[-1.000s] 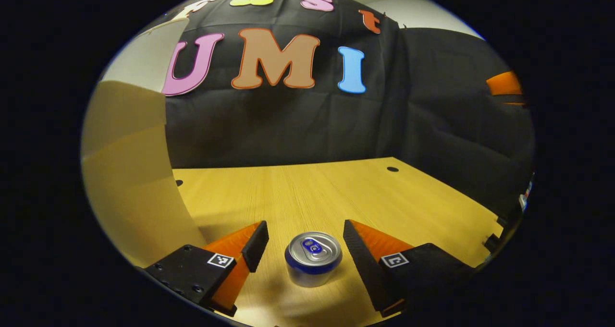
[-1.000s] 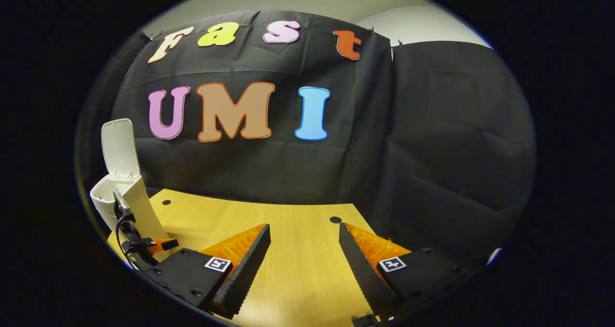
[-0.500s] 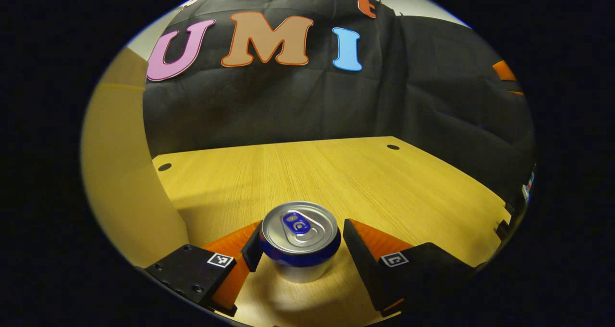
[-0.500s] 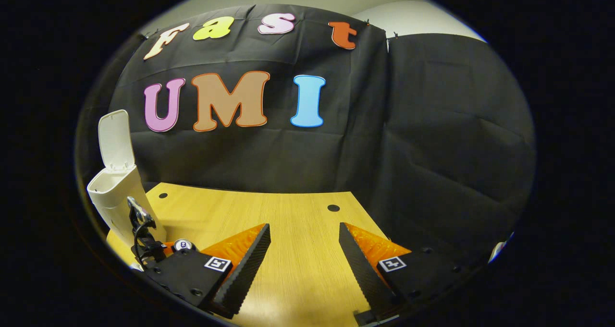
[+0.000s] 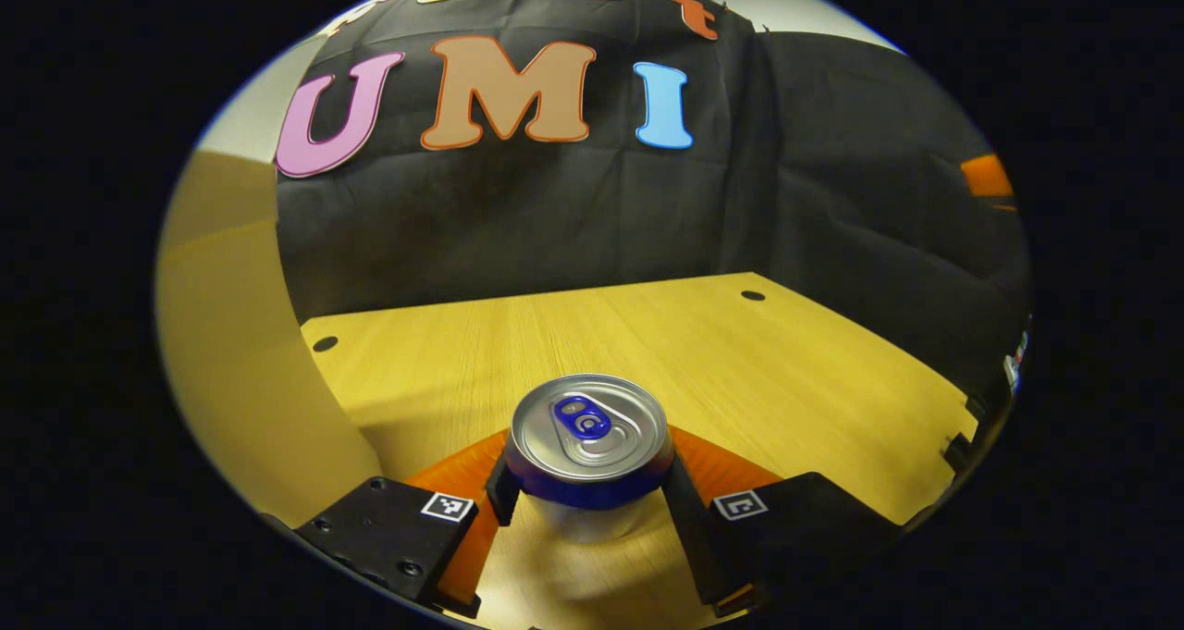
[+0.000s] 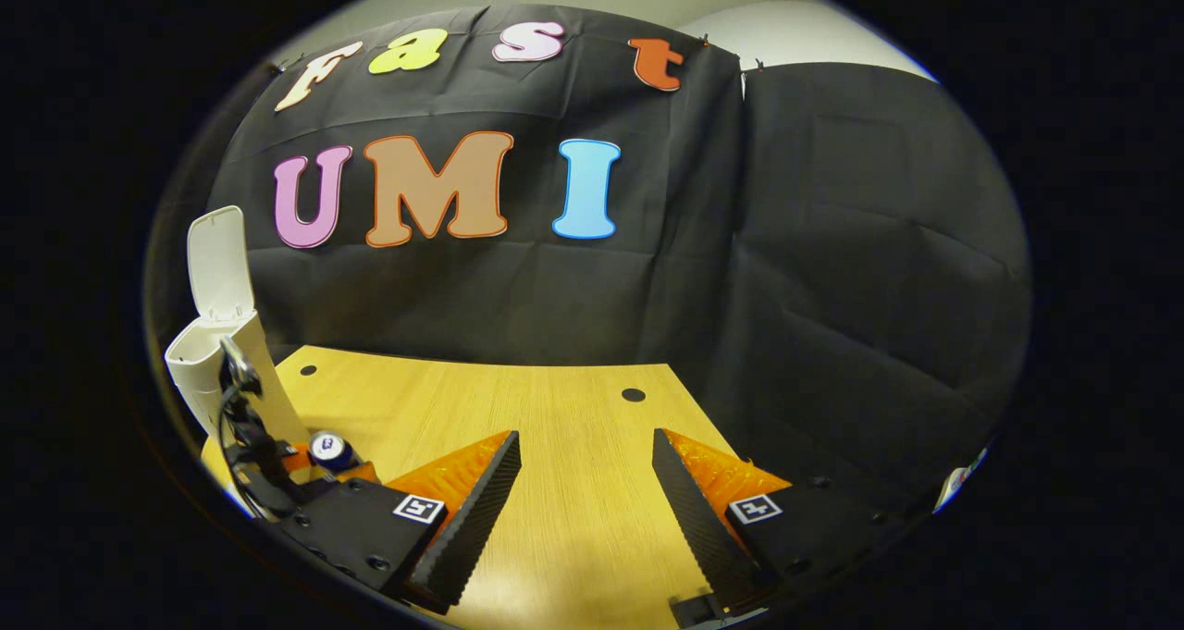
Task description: Press the lid of the desktop garbage bin to open it, pick up the crumpled paper on the desktop and throw it into the bin, then pick up the pop can on the desktop and drop it into the bin, and finally close the garbage bin lid.
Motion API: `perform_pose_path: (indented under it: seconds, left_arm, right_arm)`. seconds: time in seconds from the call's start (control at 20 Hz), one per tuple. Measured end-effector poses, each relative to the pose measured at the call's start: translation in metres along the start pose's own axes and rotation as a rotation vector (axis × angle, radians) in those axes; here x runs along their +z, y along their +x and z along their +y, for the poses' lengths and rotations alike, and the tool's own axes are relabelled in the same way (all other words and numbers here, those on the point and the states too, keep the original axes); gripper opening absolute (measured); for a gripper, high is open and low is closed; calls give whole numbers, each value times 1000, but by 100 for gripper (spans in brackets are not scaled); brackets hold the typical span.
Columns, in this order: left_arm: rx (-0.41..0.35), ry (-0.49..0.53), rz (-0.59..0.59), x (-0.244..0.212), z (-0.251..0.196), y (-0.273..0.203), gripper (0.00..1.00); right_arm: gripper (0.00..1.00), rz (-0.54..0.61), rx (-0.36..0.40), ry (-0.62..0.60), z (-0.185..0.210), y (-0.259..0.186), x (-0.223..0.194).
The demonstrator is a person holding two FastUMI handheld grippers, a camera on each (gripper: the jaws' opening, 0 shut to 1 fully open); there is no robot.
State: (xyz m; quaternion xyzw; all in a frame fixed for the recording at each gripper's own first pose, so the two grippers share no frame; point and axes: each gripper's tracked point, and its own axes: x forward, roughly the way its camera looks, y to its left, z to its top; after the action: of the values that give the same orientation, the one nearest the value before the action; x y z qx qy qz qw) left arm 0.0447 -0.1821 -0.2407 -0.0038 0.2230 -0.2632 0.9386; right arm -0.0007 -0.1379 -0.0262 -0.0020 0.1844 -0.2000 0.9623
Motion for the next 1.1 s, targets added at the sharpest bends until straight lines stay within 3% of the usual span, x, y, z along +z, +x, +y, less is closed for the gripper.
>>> perform_pose_path:
  seconds: [0.25,0.35,0.5,0.85,1.1]
  left_arm:
    - [-11,-47,-198,125,8,-41,78]
    - [18,-59,-264,169,24,-56,77]
    - [97,-94,-322,210,63,-81,77]
    - [402,-166,-335,216,189,-150,77]
    - [521,-187,-311,187,233,-177,76]
  right_arm:
    - [96,3,66,35,5,5,-6]
    - [99,2,85,34,7,6,-7]
    - [96,2,114,34,9,7,-7]
    - [96,16,153,64,12,9,-7]
    - [95,9,165,70,14,8,-5]
